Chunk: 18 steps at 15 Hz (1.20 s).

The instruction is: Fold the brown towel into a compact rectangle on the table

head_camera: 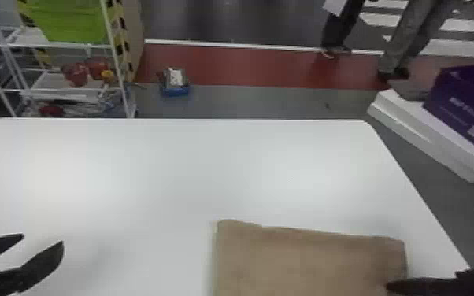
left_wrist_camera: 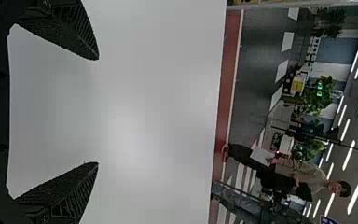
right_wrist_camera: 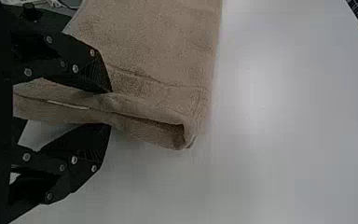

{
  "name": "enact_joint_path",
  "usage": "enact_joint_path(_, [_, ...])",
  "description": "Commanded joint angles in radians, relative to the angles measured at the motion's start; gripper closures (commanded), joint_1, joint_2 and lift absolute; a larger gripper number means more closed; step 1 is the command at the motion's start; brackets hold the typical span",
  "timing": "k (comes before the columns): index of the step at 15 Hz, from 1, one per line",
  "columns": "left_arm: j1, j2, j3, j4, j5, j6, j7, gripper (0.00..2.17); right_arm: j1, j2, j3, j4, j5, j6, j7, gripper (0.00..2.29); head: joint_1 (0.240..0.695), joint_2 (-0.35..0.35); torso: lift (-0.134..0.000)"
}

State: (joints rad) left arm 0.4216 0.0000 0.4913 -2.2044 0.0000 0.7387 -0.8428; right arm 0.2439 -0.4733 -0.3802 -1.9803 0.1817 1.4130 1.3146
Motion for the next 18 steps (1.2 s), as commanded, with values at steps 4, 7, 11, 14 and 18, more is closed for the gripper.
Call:
enact_joint_path(4, [-0.007,-0.003,0.001,0.005,-0.003,0.0,0.004,0.08,-0.031,0.015,-0.019,0.0,-0.034,0.007,-0.014,1.39,0.695,-0.091,-0.134])
enact_joint_path(7, [-0.011,-0.003,0.001,0.003,-0.005,0.0,0.005,0.08,-0.043,0.036,-0.058,-0.011,-0.102,0.007,-0.014,1.39,0.695,-0.087,-0.134])
enact_joint_path(11, [-0.011,-0.003,0.004,-0.001,-0.008,0.0,0.005,0.08,-0.031,0.077,-0.101,-0.11,-0.199,0.068,0.003,1.39,0.695,-0.051,-0.134])
enact_joint_path(14, [-0.011,-0.003,0.009,-0.003,-0.008,0.0,0.004,0.08,-0.037,0.116,-0.078,-0.203,-0.22,0.12,0.003,1.38,0.695,-0.005,-0.134])
enact_joint_path(18, [-0.014,-0.003,0.01,-0.003,-0.008,0.0,0.002,0.08,-0.118,0.15,-0.052,-0.221,-0.225,0.159,-0.002,1.39,0.695,0.056,-0.134])
